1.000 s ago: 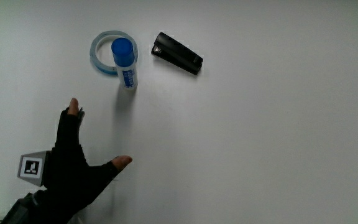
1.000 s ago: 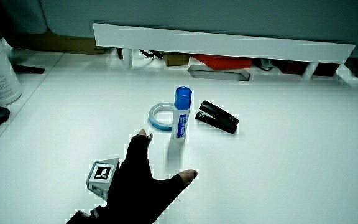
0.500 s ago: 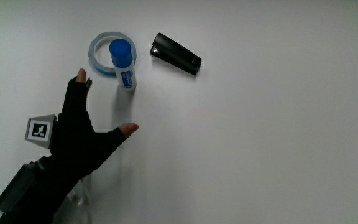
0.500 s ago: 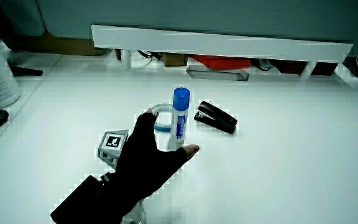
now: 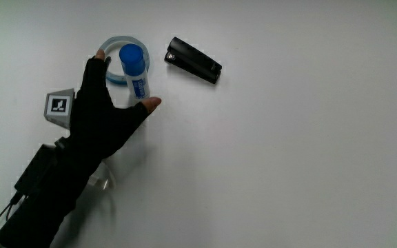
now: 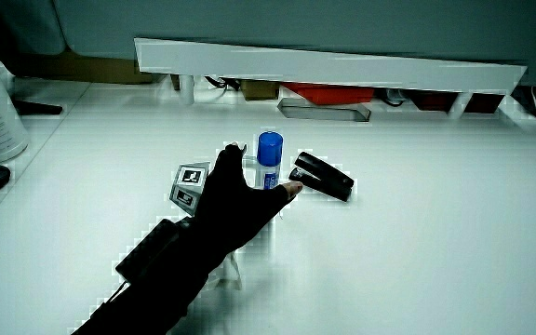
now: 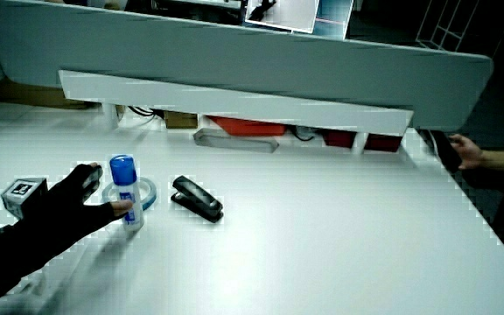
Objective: Pick glue
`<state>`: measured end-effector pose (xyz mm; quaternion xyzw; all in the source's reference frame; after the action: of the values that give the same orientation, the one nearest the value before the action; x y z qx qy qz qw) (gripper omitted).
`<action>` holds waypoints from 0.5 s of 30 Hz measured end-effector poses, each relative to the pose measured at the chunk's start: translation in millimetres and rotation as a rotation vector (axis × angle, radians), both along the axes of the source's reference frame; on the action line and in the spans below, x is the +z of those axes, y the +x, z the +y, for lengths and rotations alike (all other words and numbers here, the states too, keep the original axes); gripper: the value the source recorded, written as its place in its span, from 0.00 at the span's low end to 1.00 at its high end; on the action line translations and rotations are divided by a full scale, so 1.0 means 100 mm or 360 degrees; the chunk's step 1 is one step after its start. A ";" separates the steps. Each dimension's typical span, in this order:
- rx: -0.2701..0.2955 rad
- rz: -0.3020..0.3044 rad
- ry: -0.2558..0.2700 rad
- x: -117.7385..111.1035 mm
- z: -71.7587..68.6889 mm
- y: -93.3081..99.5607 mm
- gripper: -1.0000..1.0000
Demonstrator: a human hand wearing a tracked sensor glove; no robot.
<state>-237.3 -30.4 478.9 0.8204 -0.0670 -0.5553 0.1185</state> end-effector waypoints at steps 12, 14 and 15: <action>-0.0060 -0.0004 -0.0019 0.08 -0.20 0.06 0.50; -0.0074 0.0002 0.0007 0.09 -0.21 0.06 0.50; -0.0071 0.0008 0.0012 0.09 -0.21 0.06 0.52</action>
<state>-231.1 -51.0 488.3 0.8178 -0.0829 -0.5601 0.1030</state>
